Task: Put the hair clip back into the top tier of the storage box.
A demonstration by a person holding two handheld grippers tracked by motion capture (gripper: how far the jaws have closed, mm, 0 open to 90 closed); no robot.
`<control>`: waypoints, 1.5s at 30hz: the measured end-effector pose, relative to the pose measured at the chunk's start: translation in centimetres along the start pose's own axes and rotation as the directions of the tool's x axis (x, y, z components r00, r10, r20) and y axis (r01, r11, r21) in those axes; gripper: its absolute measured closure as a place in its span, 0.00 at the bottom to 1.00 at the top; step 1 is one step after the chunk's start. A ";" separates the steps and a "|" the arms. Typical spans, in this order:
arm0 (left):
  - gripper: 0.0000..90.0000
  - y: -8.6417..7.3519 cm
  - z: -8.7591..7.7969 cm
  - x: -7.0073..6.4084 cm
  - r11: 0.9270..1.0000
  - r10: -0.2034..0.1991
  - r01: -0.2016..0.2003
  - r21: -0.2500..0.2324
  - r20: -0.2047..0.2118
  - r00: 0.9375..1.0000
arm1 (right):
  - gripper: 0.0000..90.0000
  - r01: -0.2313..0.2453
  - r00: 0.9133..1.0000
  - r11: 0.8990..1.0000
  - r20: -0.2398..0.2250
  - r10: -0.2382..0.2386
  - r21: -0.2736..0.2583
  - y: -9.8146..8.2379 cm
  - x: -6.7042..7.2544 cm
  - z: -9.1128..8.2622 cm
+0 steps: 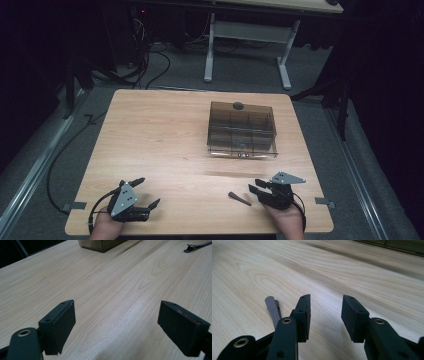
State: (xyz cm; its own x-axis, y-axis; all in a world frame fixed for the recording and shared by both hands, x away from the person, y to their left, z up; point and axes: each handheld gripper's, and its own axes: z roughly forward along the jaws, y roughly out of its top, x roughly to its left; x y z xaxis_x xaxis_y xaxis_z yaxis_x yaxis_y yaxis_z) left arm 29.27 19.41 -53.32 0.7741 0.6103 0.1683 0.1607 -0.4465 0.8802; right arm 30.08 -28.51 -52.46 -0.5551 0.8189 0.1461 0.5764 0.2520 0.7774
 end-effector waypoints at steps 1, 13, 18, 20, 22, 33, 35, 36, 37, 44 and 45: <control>0.17 0.0 0.0 0.0 1.000 0.000 0.000 0.000 0.000 1.000 | 0.66 0.000 1.000 1.000 0.000 0.000 0.000 0.0 0.0 0.0; 0.17 0.0 0.0 0.0 1.000 -0.004 0.004 -0.001 0.002 1.000 | 0.73 0.087 0.992 0.996 -0.093 -0.085 0.025 0.1 2.6 0.5; 0.17 0.0 0.0 0.1 1.000 -0.007 0.007 -0.001 0.001 1.000 | 0.76 0.122 0.983 0.991 -0.141 -0.114 0.053 0.1 3.6 1.3; 0.17 0.0 0.0 0.1 1.000 -0.008 0.008 -0.001 0.002 1.000 | 0.78 0.132 0.982 0.989 -0.145 -0.122 0.063 0.2 3.8 1.5; 0.17 0.0 0.0 0.1 1.000 -0.008 0.008 0.000 0.002 1.000 | 0.81 0.139 0.981 0.988 -0.146 -0.129 0.065 0.2 4.0 1.7; 0.17 0.0 0.0 0.1 1.000 -0.008 0.008 -0.002 0.004 1.000 | 0.91 0.153 0.980 0.984 -0.139 -0.140 0.089 0.2 4.2 2.1; 0.17 0.0 0.0 0.1 1.000 -0.008 0.008 -0.002 0.004 1.000 | 0.88 0.150 0.982 0.984 -0.133 -0.137 0.091 0.2 4.2 2.1; 0.17 0.0 0.0 0.1 1.000 -0.007 0.007 -0.002 0.004 1.000 | 0.88 0.152 0.982 0.984 -0.131 -0.139 0.094 0.2 4.2 2.2; 0.17 0.0 0.0 0.1 1.000 -0.008 0.008 -0.003 0.004 1.000 | 0.89 0.156 0.981 0.983 -0.128 -0.143 0.097 0.2 4.3 2.1; 0.17 0.0 0.0 0.1 1.000 -0.009 0.009 -0.002 0.005 1.000 | 0.91 0.158 0.982 0.984 -0.116 -0.148 0.088 0.3 4.3 2.0; 0.17 0.0 0.0 0.1 1.000 -0.008 0.008 -0.002 0.004 1.000 | 0.91 0.157 0.983 0.984 -0.112 -0.147 0.087 0.3 4.3 1.9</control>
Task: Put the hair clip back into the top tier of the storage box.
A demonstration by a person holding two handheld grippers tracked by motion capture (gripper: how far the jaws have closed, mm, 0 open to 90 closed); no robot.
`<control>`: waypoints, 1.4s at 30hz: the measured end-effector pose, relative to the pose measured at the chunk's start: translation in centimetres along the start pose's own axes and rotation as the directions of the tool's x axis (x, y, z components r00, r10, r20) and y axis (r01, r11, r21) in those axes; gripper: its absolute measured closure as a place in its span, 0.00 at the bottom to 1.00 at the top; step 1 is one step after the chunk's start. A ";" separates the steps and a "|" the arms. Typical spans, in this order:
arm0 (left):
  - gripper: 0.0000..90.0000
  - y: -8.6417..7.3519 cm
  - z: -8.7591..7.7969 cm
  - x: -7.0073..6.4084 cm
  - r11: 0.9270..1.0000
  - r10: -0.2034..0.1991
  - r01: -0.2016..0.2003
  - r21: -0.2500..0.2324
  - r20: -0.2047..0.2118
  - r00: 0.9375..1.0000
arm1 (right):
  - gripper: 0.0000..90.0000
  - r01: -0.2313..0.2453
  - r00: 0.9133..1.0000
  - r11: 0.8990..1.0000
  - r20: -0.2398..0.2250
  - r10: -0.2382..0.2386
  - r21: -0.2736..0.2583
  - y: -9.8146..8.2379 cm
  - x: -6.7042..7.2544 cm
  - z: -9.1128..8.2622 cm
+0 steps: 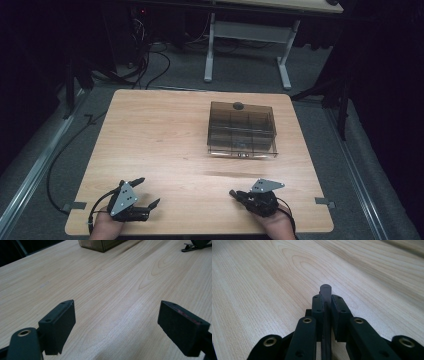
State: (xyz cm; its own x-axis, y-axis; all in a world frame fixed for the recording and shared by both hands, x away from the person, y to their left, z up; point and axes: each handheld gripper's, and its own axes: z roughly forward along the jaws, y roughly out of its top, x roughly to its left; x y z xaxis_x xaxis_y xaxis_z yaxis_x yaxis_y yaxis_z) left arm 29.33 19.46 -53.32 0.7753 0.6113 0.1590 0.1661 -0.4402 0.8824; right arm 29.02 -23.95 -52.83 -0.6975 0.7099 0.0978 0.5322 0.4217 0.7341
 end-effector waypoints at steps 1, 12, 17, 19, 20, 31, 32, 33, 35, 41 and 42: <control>0.17 0.0 0.0 0.0 1.000 0.000 0.000 0.000 0.000 1.000 | 0.91 0.003 1.000 1.000 0.003 -0.003 -0.003 0.0 0.0 -0.1; 0.17 0.0 0.0 0.0 1.000 -0.001 0.001 -0.002 0.001 1.000 | 0.91 -0.069 0.986 0.997 0.147 0.073 -0.029 -0.9 -2.6 -2.9; 0.17 0.0 0.0 0.0 1.000 0.001 -0.001 -0.003 -0.002 1.000 | 0.91 -0.109 0.976 0.994 0.189 0.110 -0.015 -1.7 -3.7 -3.4; 0.17 0.0 0.0 0.0 1.000 0.001 -0.001 -0.001 0.000 1.000 | 0.91 -0.121 0.972 0.993 0.199 0.121 -0.012 -1.9 -3.8 -3.4; 0.17 0.0 0.0 0.0 1.000 0.001 -0.001 -0.003 -0.002 1.000 | 0.91 -0.123 0.972 0.992 0.201 0.123 -0.010 -1.9 -3.9 -3.5; 0.17 0.0 0.0 -0.1 1.000 0.007 -0.007 -0.001 0.000 1.000 | 0.82 -0.149 0.971 0.989 0.185 0.151 -0.025 -2.0 -4.0 -3.7; 0.17 0.0 0.0 -0.1 1.000 0.007 -0.007 0.000 0.000 1.000 | 0.81 -0.150 0.972 0.988 0.181 0.152 -0.025 -1.9 -3.9 -3.7; 0.17 0.0 0.0 -0.1 1.000 0.008 -0.008 0.000 0.000 1.000 | 0.80 -0.156 0.971 0.987 0.179 0.158 -0.024 -1.7 -4.0 -3.8; 0.17 0.0 0.0 -0.1 1.000 0.010 -0.010 -0.001 0.001 1.000 | 0.78 -0.173 0.969 0.985 0.179 0.172 -0.008 -1.3 -4.2 -3.9; 0.17 0.0 -0.1 -0.2 1.000 0.017 -0.017 -0.010 0.008 1.000 | 0.72 -0.181 0.970 0.978 0.182 0.161 0.101 -0.2 -4.6 -4.2; 0.17 0.0 -0.1 -0.1 1.000 0.018 -0.018 -0.010 0.010 1.000 | 0.71 -0.189 0.970 0.975 0.180 0.166 0.119 0.0 -4.7 -4.4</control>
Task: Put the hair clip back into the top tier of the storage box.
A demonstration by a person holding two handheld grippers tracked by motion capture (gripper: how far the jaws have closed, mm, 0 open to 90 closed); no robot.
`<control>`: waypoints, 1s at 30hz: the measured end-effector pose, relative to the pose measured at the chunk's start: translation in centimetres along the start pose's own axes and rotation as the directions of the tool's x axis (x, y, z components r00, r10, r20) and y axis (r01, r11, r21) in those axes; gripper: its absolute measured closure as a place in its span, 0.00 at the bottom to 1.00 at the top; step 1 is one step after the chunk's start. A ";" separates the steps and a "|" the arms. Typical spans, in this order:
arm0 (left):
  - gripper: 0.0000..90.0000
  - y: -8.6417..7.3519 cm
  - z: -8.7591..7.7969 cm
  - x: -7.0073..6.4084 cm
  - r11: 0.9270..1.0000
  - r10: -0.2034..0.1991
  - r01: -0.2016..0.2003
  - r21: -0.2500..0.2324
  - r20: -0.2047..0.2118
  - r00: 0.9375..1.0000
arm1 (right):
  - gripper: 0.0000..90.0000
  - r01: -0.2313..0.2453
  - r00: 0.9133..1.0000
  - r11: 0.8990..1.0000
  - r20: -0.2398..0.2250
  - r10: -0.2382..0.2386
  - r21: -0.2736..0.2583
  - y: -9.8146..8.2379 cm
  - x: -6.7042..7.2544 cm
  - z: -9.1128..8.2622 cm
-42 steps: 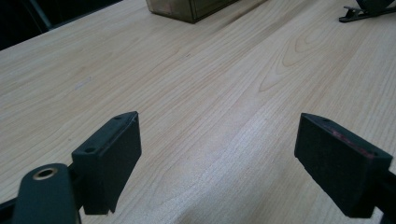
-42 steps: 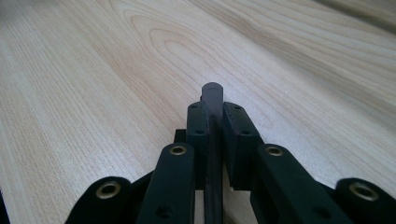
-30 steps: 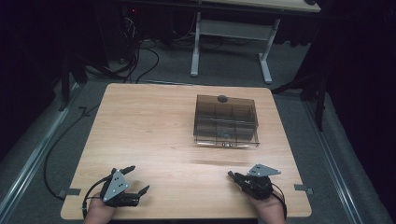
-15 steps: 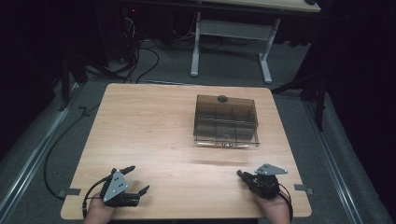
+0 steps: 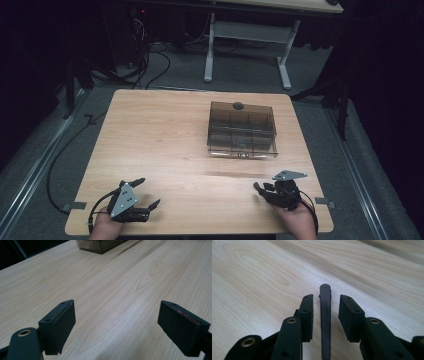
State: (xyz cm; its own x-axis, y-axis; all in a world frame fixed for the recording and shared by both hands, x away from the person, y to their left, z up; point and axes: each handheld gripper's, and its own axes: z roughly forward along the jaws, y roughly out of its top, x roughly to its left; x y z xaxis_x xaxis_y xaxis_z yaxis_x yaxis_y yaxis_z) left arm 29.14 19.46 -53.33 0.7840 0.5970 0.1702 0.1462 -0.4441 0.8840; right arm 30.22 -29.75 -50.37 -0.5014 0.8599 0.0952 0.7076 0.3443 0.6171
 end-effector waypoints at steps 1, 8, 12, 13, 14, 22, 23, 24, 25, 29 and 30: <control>0.17 0.0 0.0 0.0 1.000 0.000 0.000 -0.001 0.001 1.000 | 0.71 -0.006 1.000 1.000 -0.003 0.006 0.011 0.1 0.0 -0.1; 0.17 0.0 0.0 0.0 1.000 0.006 -0.006 -0.002 0.005 1.000 | 0.70 -0.017 1.000 0.993 -0.005 0.018 0.116 1.3 -0.6 -0.7; 0.17 0.0 0.0 0.0 1.000 0.006 -0.006 -0.004 0.004 1.000 | 0.71 -0.007 1.000 0.984 0.008 0.006 0.177 2.0 -0.4 -0.7; 0.17 0.0 0.0 0.0 1.000 0.006 -0.006 -0.004 0.003 1.000 | 0.71 -0.005 1.000 0.984 0.005 0.005 0.179 2.1 -0.4 -0.6; 0.17 0.0 0.0 0.0 1.000 0.006 -0.006 -0.004 0.003 1.000 | 0.70 -0.003 1.000 0.982 0.004 0.002 0.191 2.2 -0.4 -0.6; 0.17 0.0 -0.1 0.0 1.000 0.007 -0.007 -0.006 0.001 1.000 | 0.69 0.029 1.000 0.958 0.002 -0.031 0.286 3.3 0.4 0.1; 0.17 0.0 -0.1 0.0 1.000 0.007 -0.007 -0.006 0.002 1.000 | 0.69 0.035 0.999 0.955 -0.002 -0.036 0.296 3.5 0.4 0.2; 0.17 0.0 -0.1 0.0 1.000 0.007 -0.007 -0.006 0.003 1.000 | 0.69 0.040 0.999 0.948 0.000 -0.042 0.314 3.6 0.5 0.3; 0.17 0.0 -0.1 0.0 1.000 0.007 -0.007 -0.007 0.003 1.000 | 0.69 0.049 0.999 0.944 -0.001 -0.052 0.327 3.7 0.5 0.4; 0.17 0.0 -0.1 0.0 1.000 0.008 -0.008 -0.008 0.006 1.000 | 0.69 0.071 0.997 0.927 -0.001 -0.076 0.369 4.0 0.8 0.7; 0.17 0.0 -0.1 0.0 1.000 0.007 -0.007 -0.008 0.006 1.000 | 0.69 0.072 0.997 0.924 -0.003 -0.077 0.376 4.0 0.9 0.8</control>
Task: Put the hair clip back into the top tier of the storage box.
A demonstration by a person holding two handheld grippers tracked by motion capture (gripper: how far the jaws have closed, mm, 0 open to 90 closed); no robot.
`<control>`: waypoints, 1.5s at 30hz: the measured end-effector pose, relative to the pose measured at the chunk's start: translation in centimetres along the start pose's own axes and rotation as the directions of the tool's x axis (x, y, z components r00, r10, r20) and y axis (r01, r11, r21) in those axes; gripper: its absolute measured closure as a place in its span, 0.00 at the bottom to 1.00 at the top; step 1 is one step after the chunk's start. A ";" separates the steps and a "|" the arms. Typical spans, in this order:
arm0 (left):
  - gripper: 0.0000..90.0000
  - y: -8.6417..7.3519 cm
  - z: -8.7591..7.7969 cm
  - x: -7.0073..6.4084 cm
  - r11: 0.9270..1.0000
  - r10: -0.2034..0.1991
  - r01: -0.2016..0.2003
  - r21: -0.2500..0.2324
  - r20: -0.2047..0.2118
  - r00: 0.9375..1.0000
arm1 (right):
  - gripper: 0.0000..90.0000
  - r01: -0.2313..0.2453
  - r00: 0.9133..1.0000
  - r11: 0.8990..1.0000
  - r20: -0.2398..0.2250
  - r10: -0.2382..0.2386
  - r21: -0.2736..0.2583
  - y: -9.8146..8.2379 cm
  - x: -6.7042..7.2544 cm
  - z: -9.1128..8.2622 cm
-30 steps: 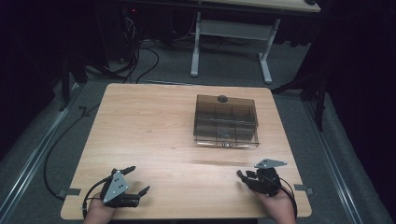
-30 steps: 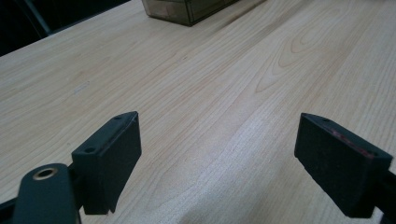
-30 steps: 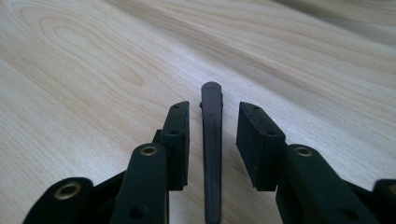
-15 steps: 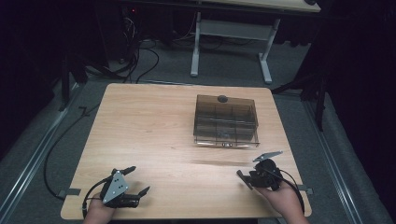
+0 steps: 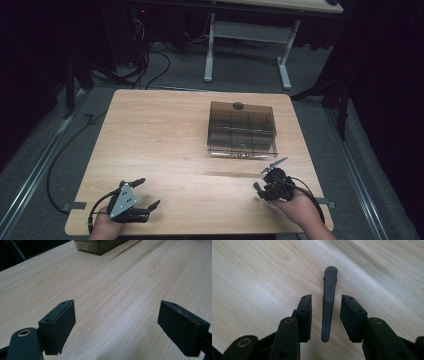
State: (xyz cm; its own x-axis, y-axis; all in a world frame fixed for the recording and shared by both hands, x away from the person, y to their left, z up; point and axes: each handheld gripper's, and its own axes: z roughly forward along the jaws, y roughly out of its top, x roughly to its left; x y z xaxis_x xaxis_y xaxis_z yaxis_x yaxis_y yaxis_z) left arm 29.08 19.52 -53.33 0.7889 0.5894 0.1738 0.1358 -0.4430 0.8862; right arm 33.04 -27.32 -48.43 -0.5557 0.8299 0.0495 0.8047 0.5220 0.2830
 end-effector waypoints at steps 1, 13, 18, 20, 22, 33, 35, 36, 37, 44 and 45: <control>0.17 0.0 0.0 0.0 1.000 -0.001 0.001 0.000 0.001 1.000 | 0.69 0.009 1.000 1.000 0.004 -0.009 0.010 0.1 0.0 0.0; 0.17 0.0 0.0 0.0 1.000 0.004 -0.004 -0.001 0.004 1.000 | 0.70 0.045 0.999 0.992 0.015 -0.047 0.117 1.6 0.2 0.4; 0.17 0.0 0.0 0.0 1.000 0.005 -0.005 -0.002 0.006 1.000 | 0.72 0.037 0.999 0.988 0.005 -0.038 0.149 2.3 -0.2 0.5; 0.17 0.0 0.0 0.0 1.000 0.005 -0.005 -0.002 0.006 1.000 | 0.73 0.031 1.000 0.987 0.001 -0.031 0.160 2.5 -0.3 0.5; 0.17 0.0 0.0 0.0 1.000 0.003 -0.003 -0.004 0.006 1.000 | 0.75 0.032 0.999 0.986 -0.003 -0.032 0.167 2.6 -0.4 0.6; 0.17 0.0 0.0 0.0 1.000 0.003 -0.003 -0.002 0.008 1.000 | 0.83 0.029 1.000 0.978 -0.011 -0.028 0.207 3.5 -0.6 0.8; 0.17 0.0 0.0 0.0 1.000 0.003 -0.003 -0.002 0.008 1.000 | 0.85 0.040 0.999 0.976 -0.009 -0.039 0.214 3.5 -0.6 1.0; 0.17 0.0 0.0 0.0 1.000 0.002 -0.002 -0.002 0.008 1.000 | 0.85 0.027 1.000 0.975 -0.006 -0.026 0.219 3.6 -0.4 1.1; 0.17 0.0 0.0 0.0 1.000 0.003 -0.003 -0.002 0.008 1.000 | 0.86 0.035 0.999 0.974 -0.005 -0.035 0.224 3.6 -0.4 1.1; 0.17 0.0 0.0 0.0 1.000 0.003 -0.003 -0.002 0.009 1.000 | 0.89 0.038 0.999 0.972 -0.004 -0.039 0.230 3.7 -0.3 1.3; 0.17 0.0 0.0 0.0 1.000 0.003 -0.003 -0.002 0.009 1.000 | 0.89 0.040 0.999 0.973 -0.002 -0.041 0.228 3.7 -0.3 1.3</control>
State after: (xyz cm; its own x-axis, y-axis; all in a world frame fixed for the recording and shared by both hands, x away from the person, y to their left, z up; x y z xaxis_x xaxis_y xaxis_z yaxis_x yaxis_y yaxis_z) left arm 29.04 19.54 -53.31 0.7945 0.5823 0.1726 0.1321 -0.4431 0.8867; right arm 36.49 -25.37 -48.67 -0.5887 0.8074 0.0394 0.8080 0.5863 0.0587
